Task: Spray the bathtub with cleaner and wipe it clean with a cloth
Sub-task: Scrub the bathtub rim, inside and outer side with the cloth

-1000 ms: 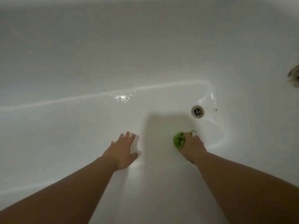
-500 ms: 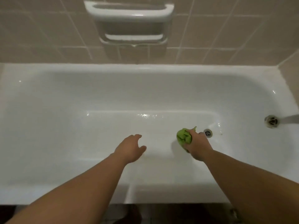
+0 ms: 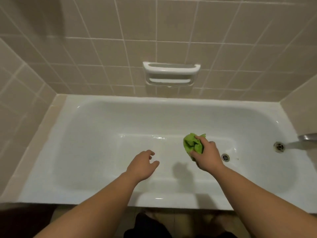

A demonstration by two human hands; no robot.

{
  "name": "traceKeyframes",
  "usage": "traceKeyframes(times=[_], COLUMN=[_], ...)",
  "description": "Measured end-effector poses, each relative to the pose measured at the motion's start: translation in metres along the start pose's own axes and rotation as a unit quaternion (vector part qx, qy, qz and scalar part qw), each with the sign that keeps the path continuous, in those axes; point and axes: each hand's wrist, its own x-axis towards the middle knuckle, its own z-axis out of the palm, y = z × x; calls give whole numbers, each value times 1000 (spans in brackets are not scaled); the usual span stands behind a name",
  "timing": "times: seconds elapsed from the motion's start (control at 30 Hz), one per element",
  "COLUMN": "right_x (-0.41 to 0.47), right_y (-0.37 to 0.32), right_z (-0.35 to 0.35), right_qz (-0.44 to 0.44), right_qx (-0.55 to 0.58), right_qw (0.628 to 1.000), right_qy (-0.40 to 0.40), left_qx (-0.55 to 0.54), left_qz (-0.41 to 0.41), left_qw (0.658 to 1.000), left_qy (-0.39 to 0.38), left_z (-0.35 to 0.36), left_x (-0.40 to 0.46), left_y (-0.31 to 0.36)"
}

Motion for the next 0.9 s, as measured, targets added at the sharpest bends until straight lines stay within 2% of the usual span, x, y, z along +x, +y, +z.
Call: traceKeyframes(times=[0.3, 0.63, 0.77, 0.9], right_x=[-34, -47, -68, -96], right_y=[-79, -135, -157, -181], right_z=[-30, -34, -12, 13], right_qz=[-78, -114, -123, -128], right_qx=[120, 318, 336, 342], right_qw=[990, 921, 900, 881], right_qy=[-21, -193, -248, -302], left_qx=[-202, -324, -334, -372], left_qz=[28, 78, 85, 61], left_qw=[978, 932, 920, 891], left_qy=[43, 144, 188, 252], left_z=[-49, -72, -73, -75], left_x=[-44, -108, -138, -166], left_y=[53, 76, 73, 60])
